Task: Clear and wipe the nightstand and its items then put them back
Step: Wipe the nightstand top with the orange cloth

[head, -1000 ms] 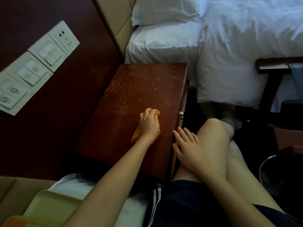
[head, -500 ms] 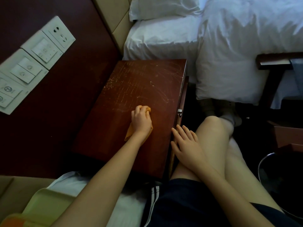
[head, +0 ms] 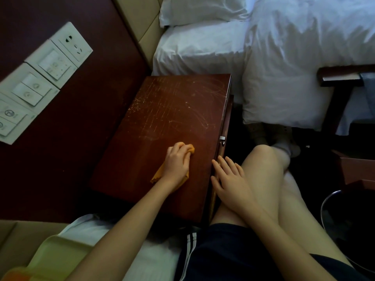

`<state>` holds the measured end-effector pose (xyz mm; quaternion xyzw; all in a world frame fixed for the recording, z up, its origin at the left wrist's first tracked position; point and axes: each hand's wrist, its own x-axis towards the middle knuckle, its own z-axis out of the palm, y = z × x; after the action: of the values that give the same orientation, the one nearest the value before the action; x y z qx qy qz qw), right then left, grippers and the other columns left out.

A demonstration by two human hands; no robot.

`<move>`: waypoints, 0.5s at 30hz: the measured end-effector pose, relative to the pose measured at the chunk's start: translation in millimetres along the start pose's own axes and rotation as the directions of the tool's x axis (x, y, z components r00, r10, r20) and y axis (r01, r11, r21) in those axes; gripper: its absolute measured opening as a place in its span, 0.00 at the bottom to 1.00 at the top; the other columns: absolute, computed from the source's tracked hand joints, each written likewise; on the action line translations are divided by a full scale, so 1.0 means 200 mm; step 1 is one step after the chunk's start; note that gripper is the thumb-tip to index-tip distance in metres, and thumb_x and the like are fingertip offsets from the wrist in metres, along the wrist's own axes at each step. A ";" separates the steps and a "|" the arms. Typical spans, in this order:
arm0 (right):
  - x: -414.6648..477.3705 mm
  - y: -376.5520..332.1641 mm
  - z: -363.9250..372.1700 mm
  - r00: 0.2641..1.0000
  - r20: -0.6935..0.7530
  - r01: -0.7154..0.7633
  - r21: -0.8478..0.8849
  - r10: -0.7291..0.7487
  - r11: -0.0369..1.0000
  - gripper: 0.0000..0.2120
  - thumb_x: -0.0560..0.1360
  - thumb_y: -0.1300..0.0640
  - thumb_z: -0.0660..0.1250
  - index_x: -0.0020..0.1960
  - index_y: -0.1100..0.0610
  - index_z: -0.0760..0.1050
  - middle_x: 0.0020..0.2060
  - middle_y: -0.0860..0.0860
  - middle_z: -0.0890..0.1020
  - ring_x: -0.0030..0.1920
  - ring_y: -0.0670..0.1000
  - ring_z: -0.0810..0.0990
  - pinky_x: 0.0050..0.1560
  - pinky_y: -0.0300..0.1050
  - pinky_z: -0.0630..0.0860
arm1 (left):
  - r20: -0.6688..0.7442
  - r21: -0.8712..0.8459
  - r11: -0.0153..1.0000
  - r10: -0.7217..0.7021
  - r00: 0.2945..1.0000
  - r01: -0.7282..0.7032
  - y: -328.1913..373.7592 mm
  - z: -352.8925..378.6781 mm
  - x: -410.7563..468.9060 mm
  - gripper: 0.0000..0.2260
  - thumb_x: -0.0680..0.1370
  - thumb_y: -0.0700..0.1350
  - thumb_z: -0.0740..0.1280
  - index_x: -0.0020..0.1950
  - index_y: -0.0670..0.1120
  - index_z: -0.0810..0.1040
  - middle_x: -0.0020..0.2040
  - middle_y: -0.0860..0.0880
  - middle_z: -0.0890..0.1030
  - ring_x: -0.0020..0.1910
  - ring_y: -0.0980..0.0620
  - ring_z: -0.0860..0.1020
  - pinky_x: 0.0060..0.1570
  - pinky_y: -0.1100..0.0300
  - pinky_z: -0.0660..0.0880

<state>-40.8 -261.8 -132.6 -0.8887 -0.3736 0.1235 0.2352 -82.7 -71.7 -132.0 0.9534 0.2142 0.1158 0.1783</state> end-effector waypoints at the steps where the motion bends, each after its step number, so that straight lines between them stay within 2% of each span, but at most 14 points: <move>1: 0.00 0.00 0.00 1.000 0.000 0.000 0.001 0.000 1.000 0.25 0.81 0.47 0.50 0.76 0.51 0.52 0.76 0.49 0.53 0.75 0.50 0.46 0.72 0.45 0.40 | -0.020 0.011 0.999 -0.044 0.999 0.044 -0.01 0.00 0.03 0.13 0.80 0.43 0.59 0.62 0.47 0.75 0.61 0.47 0.73 0.58 0.49 0.68 0.54 0.63 0.64; 5: 0.00 0.00 0.00 1.000 -0.009 0.002 0.003 -0.002 1.000 0.25 0.81 0.48 0.51 0.76 0.51 0.53 0.75 0.50 0.54 0.75 0.51 0.47 0.72 0.46 0.42 | -0.100 -0.014 0.968 -0.249 0.963 0.249 0.08 0.02 0.20 0.12 0.80 0.43 0.57 0.60 0.46 0.76 0.63 0.47 0.72 0.59 0.47 0.68 0.56 0.59 0.66; 7: 0.00 0.01 -0.01 1.000 -0.014 0.003 0.000 -0.003 1.000 0.25 0.81 0.48 0.52 0.76 0.52 0.54 0.75 0.50 0.55 0.75 0.51 0.47 0.72 0.46 0.42 | -0.112 -0.025 0.954 -0.300 0.947 0.300 0.15 0.05 0.26 0.12 0.80 0.43 0.57 0.61 0.46 0.75 0.64 0.47 0.72 0.58 0.47 0.68 0.56 0.58 0.66; 9: -0.01 0.01 -0.01 1.000 -0.018 0.002 0.002 -0.002 1.000 0.25 0.81 0.48 0.52 0.76 0.52 0.54 0.75 0.50 0.55 0.75 0.51 0.47 0.72 0.45 0.42 | -0.086 -0.018 0.965 -0.263 0.961 0.263 0.21 0.08 0.28 0.12 0.80 0.43 0.57 0.61 0.46 0.75 0.64 0.47 0.71 0.59 0.47 0.68 0.57 0.57 0.66; 12: 0.00 0.01 0.00 1.000 -0.015 0.000 0.007 0.000 1.000 0.25 0.81 0.48 0.51 0.76 0.51 0.53 0.75 0.50 0.55 0.75 0.50 0.47 0.72 0.45 0.42 | -0.012 -0.007 0.996 -0.094 0.995 0.094 0.23 0.10 0.20 0.13 0.80 0.43 0.57 0.63 0.46 0.74 0.63 0.47 0.72 0.59 0.47 0.68 0.58 0.56 0.67; 15: 0.00 0.00 0.00 1.000 -0.015 0.003 0.015 -0.003 1.000 0.25 0.81 0.48 0.52 0.75 0.52 0.54 0.75 0.50 0.55 0.75 0.51 0.48 0.72 0.46 0.43 | 0.053 -0.016 0.998 0.065 0.996 -0.064 0.16 0.07 0.08 0.14 0.79 0.43 0.59 0.64 0.47 0.74 0.62 0.47 0.73 0.59 0.48 0.68 0.57 0.60 0.66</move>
<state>-39.4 -262.0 -132.3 -0.8873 -0.3723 0.1191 0.2448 -53.0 -95.7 -130.6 0.9612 0.1777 0.0975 0.1871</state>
